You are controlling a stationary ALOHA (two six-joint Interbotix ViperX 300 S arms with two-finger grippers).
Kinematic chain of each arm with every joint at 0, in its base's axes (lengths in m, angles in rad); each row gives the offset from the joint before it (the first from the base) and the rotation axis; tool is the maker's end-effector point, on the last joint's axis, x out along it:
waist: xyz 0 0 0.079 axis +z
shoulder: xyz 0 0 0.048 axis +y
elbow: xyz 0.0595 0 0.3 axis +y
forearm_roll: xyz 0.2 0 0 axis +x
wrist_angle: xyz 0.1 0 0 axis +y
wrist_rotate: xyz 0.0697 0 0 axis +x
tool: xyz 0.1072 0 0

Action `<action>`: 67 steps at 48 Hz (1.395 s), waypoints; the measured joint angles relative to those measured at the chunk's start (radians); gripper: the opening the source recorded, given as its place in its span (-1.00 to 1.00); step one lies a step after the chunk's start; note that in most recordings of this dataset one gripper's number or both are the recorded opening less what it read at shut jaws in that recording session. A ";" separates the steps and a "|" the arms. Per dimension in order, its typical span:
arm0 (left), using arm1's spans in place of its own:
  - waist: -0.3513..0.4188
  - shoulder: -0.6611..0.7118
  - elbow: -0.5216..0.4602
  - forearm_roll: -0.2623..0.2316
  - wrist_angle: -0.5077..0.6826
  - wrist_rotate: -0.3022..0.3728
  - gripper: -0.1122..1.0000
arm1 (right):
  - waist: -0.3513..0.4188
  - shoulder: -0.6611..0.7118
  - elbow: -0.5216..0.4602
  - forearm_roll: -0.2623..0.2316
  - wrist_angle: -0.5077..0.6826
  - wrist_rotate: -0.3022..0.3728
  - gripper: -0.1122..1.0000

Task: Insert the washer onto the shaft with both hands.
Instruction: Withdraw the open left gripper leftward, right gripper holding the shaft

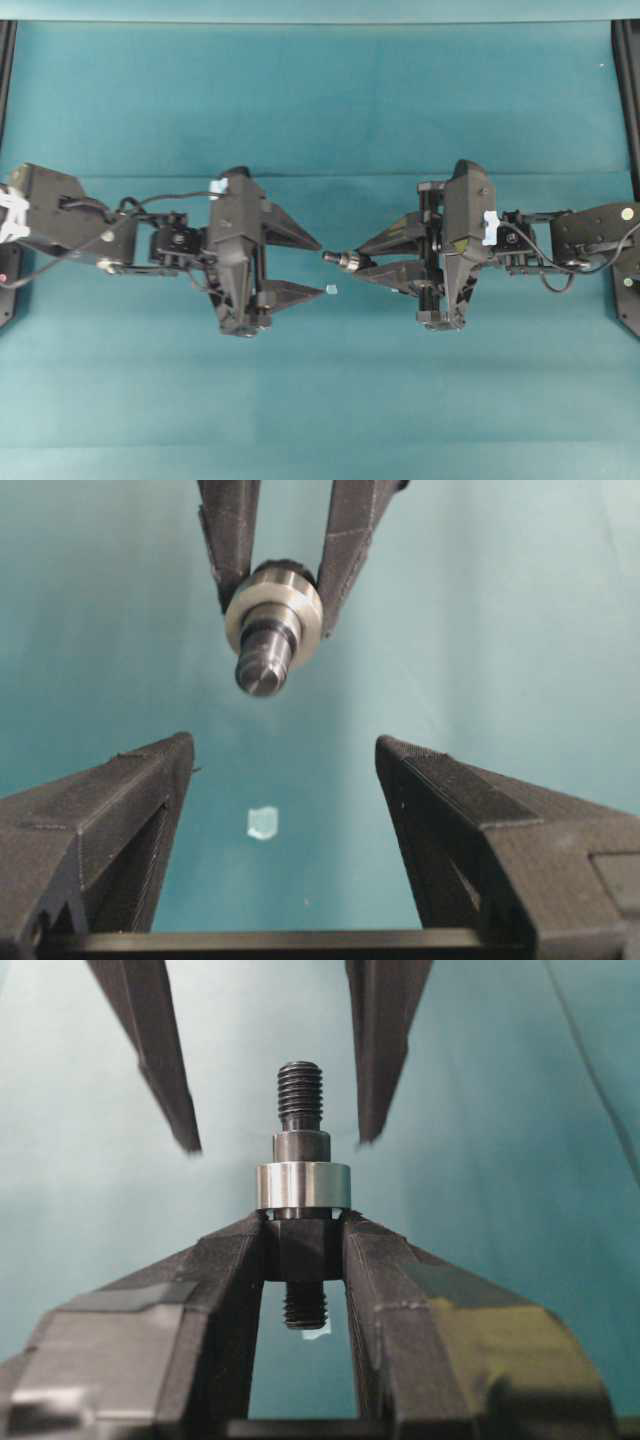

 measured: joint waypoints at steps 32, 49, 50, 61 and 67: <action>0.000 -0.124 0.094 0.000 0.002 -0.009 0.65 | 0.002 0.000 0.000 0.000 0.000 0.000 -0.79; 0.000 -0.124 0.094 0.000 0.002 -0.011 0.65 | 0.002 0.000 0.000 0.000 0.000 0.000 -0.79; 0.000 -0.124 0.095 0.000 0.002 -0.011 0.65 | 0.002 0.000 0.000 0.000 0.002 0.000 -0.79; 0.000 -0.124 0.094 0.000 0.002 -0.011 0.65 | 0.000 0.000 0.000 0.000 0.000 0.000 -0.79; 0.000 -0.124 0.094 0.000 0.002 -0.011 0.65 | 0.000 0.000 0.000 0.000 0.002 0.000 -0.79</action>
